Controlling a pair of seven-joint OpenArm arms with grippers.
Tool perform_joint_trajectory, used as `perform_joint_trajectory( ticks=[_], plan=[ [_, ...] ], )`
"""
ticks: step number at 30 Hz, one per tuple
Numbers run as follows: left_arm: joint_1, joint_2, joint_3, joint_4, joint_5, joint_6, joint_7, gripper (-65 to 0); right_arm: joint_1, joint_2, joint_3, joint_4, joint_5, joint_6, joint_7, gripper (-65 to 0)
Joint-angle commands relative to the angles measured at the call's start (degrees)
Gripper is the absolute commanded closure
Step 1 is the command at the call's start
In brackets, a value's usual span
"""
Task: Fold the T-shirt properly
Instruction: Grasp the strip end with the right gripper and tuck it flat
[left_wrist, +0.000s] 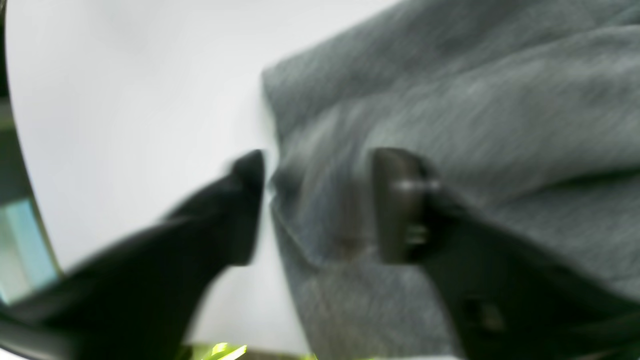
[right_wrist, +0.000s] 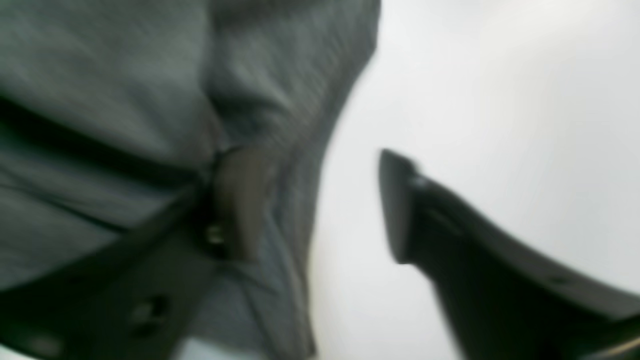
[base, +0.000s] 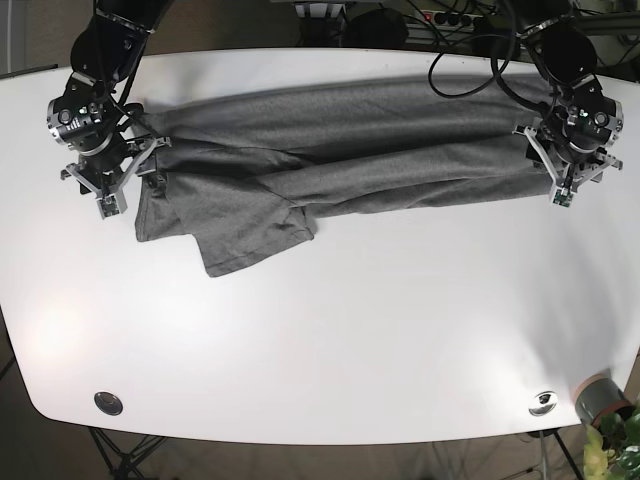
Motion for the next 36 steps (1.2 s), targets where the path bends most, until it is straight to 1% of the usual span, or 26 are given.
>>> perform_joint_trajectory(
  ticks=[1,2,3,4,7,10,13,17,22,24,27,31,36],
  plan=[
    [-0.5,-0.8,-0.3,1.0,0.0,0.1,-0.7,-39.3,1.1,0.8,-0.2,1.0,2.6,-0.07,1.4,-49.0],
    [-0.5,-0.8,-0.3,1.0,0.0,0.1,-0.7,-39.0,1.6,0.8,-0.5,0.9,2.9,-0.07,1.4,-54.1],
    [-0.5,-0.9,-0.3,1.0,0.0,0.1,-0.7,-38.6,3.2,0.5,-0.8,0.9,2.9,-0.07,1.4,-56.4],
    [-0.6,-0.9,-0.3,1.0,0.0,0.1,-0.7,-38.5,4.6,0.4,-1.5,0.6,2.8,-0.07,1.3,-56.9],
    [-0.6,-1.2,-0.3,1.2,-0.1,0.1,-0.7,-38.5,8.1,0.5,-5.1,-2.8,1.6,-0.07,0.4,-55.5],
    [-0.6,-2.6,-0.4,2.6,-0.4,0.1,-0.7,-38.5,12.5,0.5,-8.0,-7.4,1.1,-0.07,0.4,-53.0],
    [-0.5,-2.3,-0.3,3.1,-0.4,0.1,-0.8,-38.5,16.6,0.6,-9.7,-11.8,1.1,-0.07,0.5,-51.7],
    [-0.4,-1.9,-0.3,2.4,-0.3,0.1,-0.8,-38.5,21.6,0.8,-10.9,-18.7,0.9,-0.07,0.8,-51.7],
    [-0.3,-1.5,-0.1,1.9,-0.3,0.1,-0.8,-38.5,26.4,1.1,-12.4,-28.1,0.8,-0.07,4.6,-51.7],
    [0.5,-1.5,-0.2,1.9,-0.3,0.1,-0.8,-38.5,27.8,2.1,-13.2,-32.4,0.8,-0.07,6.6,-51.7],
    [0.6,-0.6,-0.2,2.1,-0.4,0.1,-0.8,-38.5,28.7,2.5,-15.1,-37.9,0.8,-0.07,9.9,-51.7],
    [0.4,-0.2,-0.3,1.9,-0.4,0.1,-0.9,-38.5,28.5,3.3,-16.6,-41.7,0.8,-0.07,14.1,-51.7],
    [0.4,0.0,-0.3,1.9,-0.3,0.1,-0.9,-38.5,26.6,2.9,-17.4,-41.6,1.2,-0.07,14.4,-51.7]
  ],
)
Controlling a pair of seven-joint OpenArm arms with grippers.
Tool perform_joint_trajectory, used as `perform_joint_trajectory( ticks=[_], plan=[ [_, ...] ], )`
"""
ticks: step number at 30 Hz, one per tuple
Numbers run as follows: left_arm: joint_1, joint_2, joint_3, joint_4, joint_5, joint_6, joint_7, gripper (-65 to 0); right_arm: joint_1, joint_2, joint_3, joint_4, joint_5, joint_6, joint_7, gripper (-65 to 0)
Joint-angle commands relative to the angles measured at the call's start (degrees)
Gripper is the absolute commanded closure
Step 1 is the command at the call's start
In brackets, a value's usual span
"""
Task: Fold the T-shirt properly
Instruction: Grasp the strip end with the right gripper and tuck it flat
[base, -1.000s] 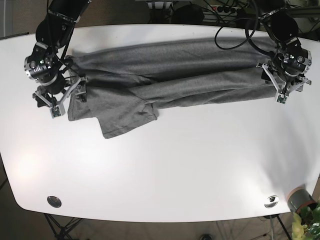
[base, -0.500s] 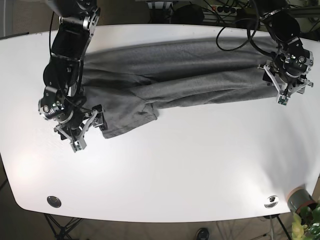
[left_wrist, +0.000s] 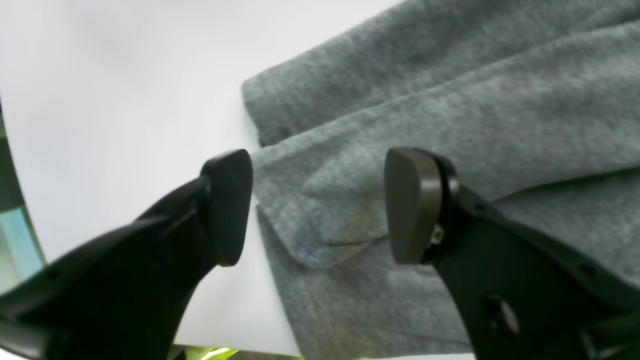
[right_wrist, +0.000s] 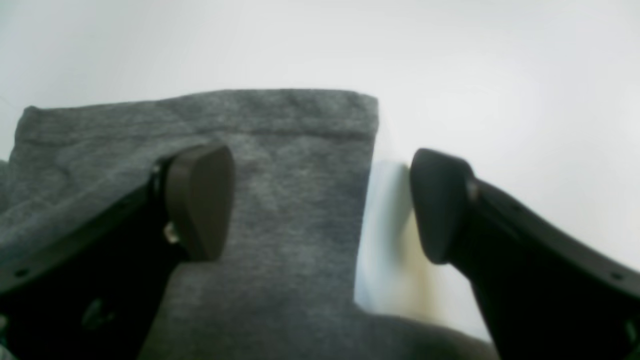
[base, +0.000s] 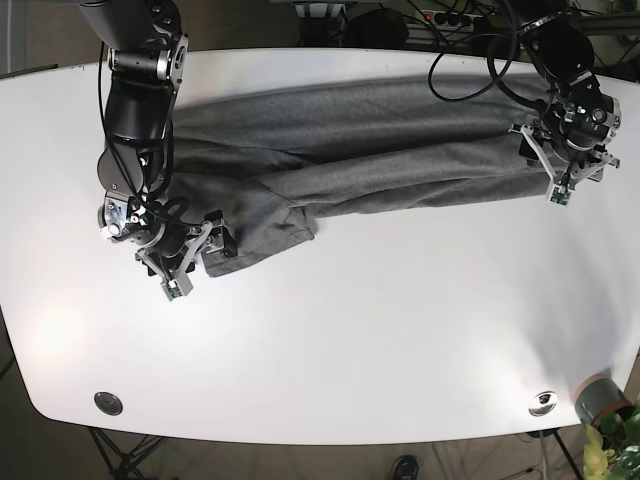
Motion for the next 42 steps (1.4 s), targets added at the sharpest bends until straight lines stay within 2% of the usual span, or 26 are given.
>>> perform_joint_trajectory(
  ticks=[1,5,9,11,15,18,20,25,28,32,37,42],
  plan=[
    [-0.4,-0.8,-0.3,0.8,-0.2,0.1,-0.9,-38.5,-0.1,0.2,0.1,1.2,0.8,0.43,0.6,-51.7],
    [-0.5,-0.9,-0.3,0.7,-0.2,0.1,-0.9,-38.5,-1.8,-1.7,-1.0,3.3,0.8,0.43,0.9,-51.7],
    [-0.5,-1.0,-0.2,0.7,-0.2,0.1,-0.9,-38.5,-2.4,-2.2,-1.1,4.9,0.7,0.43,0.7,-51.2],
    [-0.5,-0.9,-0.2,0.7,-0.2,0.1,-0.9,-38.5,-2.4,-2.2,-1.1,4.9,0.8,0.43,0.6,-47.4],
    [-0.5,-1.0,-0.2,0.7,-0.2,0.1,-0.9,-38.5,-2.4,-2.3,-1.1,4.9,0.6,0.43,0.7,-30.0],
    [-0.6,-1.1,0.0,0.7,-0.2,0.1,-0.9,-38.5,-2.3,-2.3,-1.1,5.1,0.5,0.43,0.7,-10.5],
    [-0.6,-1.1,0.0,0.7,-0.2,0.1,-0.9,-38.5,-2.2,-2.3,-1.1,5.3,0.5,0.43,0.6,-2.5],
    [-0.7,-1.1,0.1,-1.0,-0.2,0.1,-0.9,-38.5,-3.3,-2.1,-0.6,11.4,1.0,0.43,-0.1,-2.4],
    [-1.7,-1.1,-0.1,-2.4,-0.2,0.1,-2.0,-38.5,-5.7,-2.2,0.3,17.3,1.0,0.43,-2.7,-2.2],
    [-1.8,-1.1,-0.2,-4.1,0.1,0.1,-4.2,-38.5,-9.8,-4.8,3.8,27.4,0.5,0.43,-7.6,-2.2],
    [-2.1,-1.1,-0.2,-5.5,0.1,0.1,-4.2,-38.5,-16.3,-5.3,5.0,39.1,0.8,0.43,-12.3,-2.2],
    [-2.2,-1.2,0.1,-6.1,0.2,0.1,-4.6,-38.5,-22.8,-5.5,5.1,47.8,0.9,0.43,-13.1,-2.2]
  ],
)
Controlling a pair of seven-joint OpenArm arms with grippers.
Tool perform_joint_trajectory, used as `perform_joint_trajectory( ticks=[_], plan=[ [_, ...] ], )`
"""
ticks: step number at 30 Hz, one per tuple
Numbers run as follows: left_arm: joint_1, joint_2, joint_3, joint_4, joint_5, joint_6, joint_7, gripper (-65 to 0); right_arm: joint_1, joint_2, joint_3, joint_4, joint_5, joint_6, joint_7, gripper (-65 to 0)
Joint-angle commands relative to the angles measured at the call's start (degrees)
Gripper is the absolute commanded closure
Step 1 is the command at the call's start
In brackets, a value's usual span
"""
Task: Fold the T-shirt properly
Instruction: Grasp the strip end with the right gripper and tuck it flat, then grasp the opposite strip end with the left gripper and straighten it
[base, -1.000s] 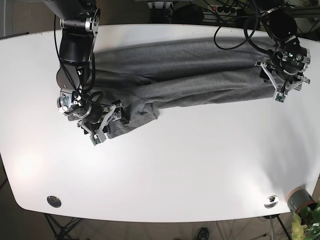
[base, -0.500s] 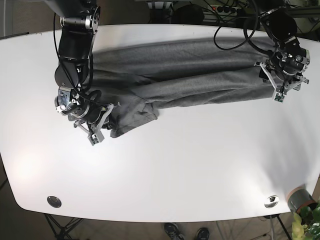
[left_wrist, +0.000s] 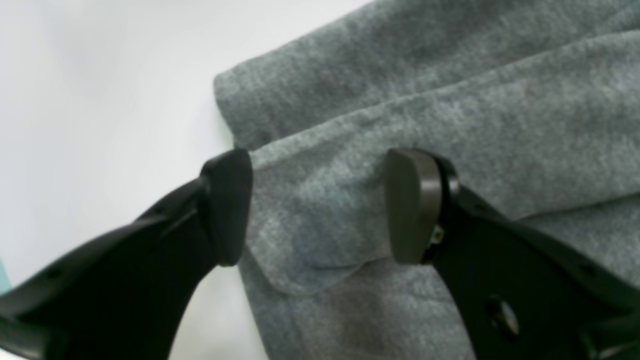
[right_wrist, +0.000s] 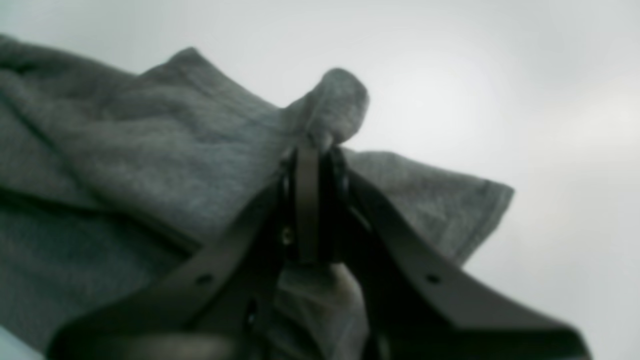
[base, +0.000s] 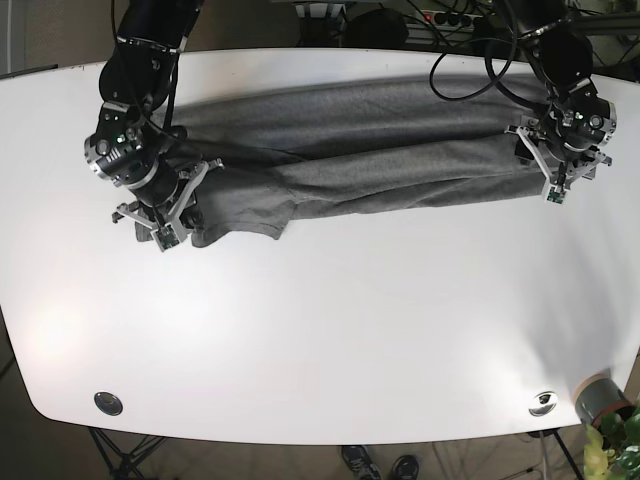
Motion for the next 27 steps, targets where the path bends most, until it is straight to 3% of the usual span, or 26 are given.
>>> perform_joint_trajectory(
  ticks=[1,10,18,19,24,27],
  plan=[
    [-0.7,-0.9,-0.1,0.7,-0.3,0.1,-1.1,-38.5,-1.1,0.2,0.2,3.3,0.7,0.08,1.0,-2.2],
    [-0.8,-4.6,2.0,-3.1,-0.8,0.1,-1.5,-38.5,-6.8,-1.7,7.5,5.7,0.7,0.08,0.9,-2.2],
    [0.2,-5.1,2.3,-2.8,-0.8,0.1,-9.4,-38.5,-9.4,-1.7,10.6,4.7,0.7,0.08,1.0,-3.3],
    [0.3,-5.1,2.5,-2.8,-0.8,0.1,-9.4,-38.5,-9.4,-1.7,10.6,4.3,0.7,0.08,1.0,-4.6],
    [0.1,-5.1,2.6,-2.4,-0.8,0.1,-9.4,-38.5,-9.9,-1.8,13.5,4.4,0.6,0.08,1.0,-24.1],
    [-0.3,-5.1,2.6,-0.7,-0.8,0.1,-9.4,-38.5,-10.3,-1.8,14.2,5.7,0.7,0.08,1.0,-32.5]
  ],
)
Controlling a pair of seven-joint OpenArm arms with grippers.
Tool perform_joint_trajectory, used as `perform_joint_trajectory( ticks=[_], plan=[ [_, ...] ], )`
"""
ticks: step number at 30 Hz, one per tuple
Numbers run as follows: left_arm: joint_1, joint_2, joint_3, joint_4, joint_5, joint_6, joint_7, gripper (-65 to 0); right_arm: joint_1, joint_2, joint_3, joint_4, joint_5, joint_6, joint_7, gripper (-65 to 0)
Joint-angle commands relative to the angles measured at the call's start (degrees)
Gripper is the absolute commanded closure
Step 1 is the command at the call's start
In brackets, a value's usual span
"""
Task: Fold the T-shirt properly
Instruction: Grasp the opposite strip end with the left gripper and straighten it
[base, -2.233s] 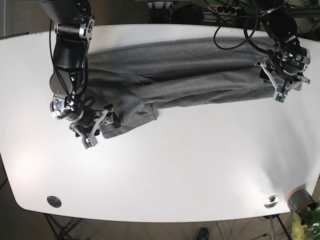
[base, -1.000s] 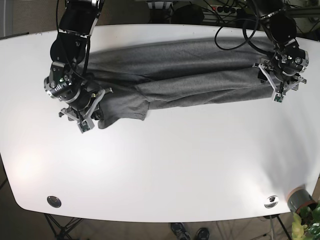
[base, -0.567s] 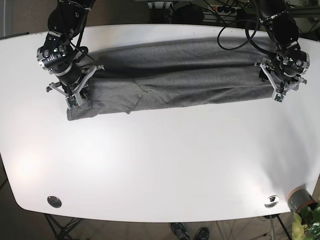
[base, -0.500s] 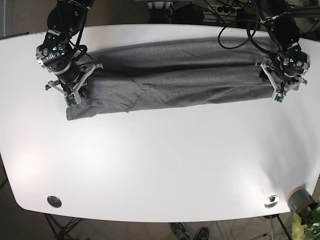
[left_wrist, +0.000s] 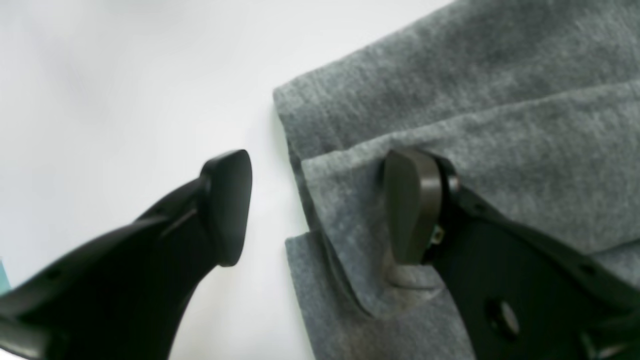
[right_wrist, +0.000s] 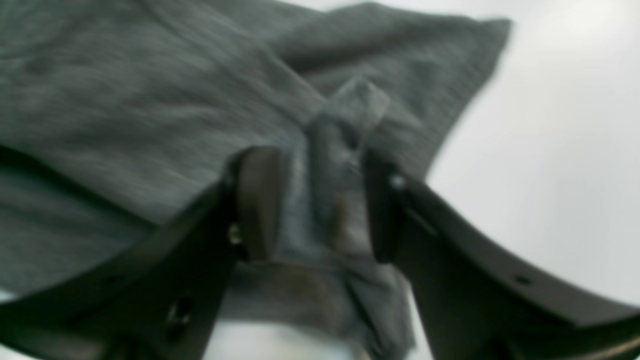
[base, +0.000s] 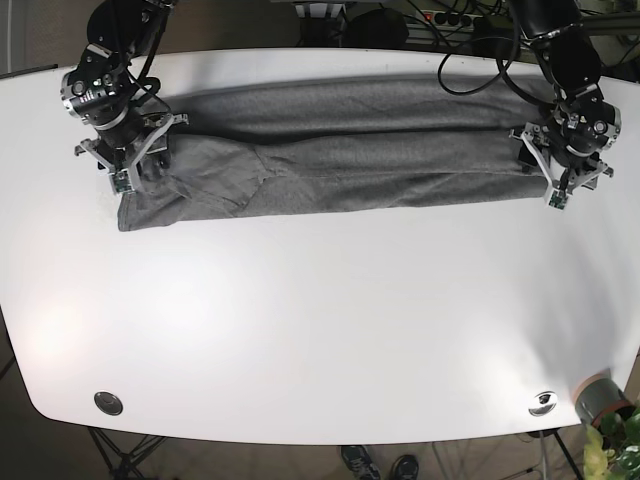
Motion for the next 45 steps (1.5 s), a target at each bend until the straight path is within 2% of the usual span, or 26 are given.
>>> perform_joint_trajectory(
  ticks=[1,5,13,17,21,24,28,37,41,45],
  plan=[
    [-1.3,-0.7,-0.2,3.2,-0.4,0.1,-1.0,-38.5,-0.1,0.4,0.1,2.9,0.7,0.01,1.0,-33.6],
    [-1.9,1.6,-0.2,6.0,-0.4,0.1,-0.9,-38.5,0.0,0.4,-0.9,5.1,0.8,0.01,1.0,-33.6],
    [-1.5,7.1,0.8,10.6,-0.3,0.1,-0.9,-38.5,0.6,0.3,-8.1,5.0,0.4,0.01,1.0,-33.6],
    [1.1,7.3,2.8,10.3,-0.3,0.1,-0.9,-38.5,0.3,0.3,-10.5,3.5,0.3,0.01,1.0,-33.6],
    [2.8,7.3,3.7,8.8,-0.1,0.1,-0.9,-38.5,0.3,0.3,-10.2,-2.0,0.4,0.01,1.2,-33.6],
    [2.5,7.0,3.5,4.2,0.0,0.1,-1.1,-38.5,0.5,0.3,-9.1,-7.4,0.6,0.01,3.2,-33.6],
    [2.3,4.0,3.9,-1.3,-0.1,0.1,-1.1,-38.5,0.2,0.3,-8.9,-12.9,0.4,0.01,8.5,-33.6],
    [-7.0,0.6,3.9,-12.1,0.1,0.1,-1.2,-38.3,6.3,0.7,-8.8,-18.9,0.2,0.01,9.0,-33.6],
    [-11.5,-0.1,3.9,-16.1,0.2,0.1,-1.2,-38.3,11.0,2.8,-9.0,-23.0,0.2,0.01,9.0,-33.8],
    [-16.4,-0.8,3.9,-19.5,0.2,0.1,-1.3,-38.3,15.8,3.3,-9.1,-26.5,0.2,0.01,9.0,-33.8]
  ],
)
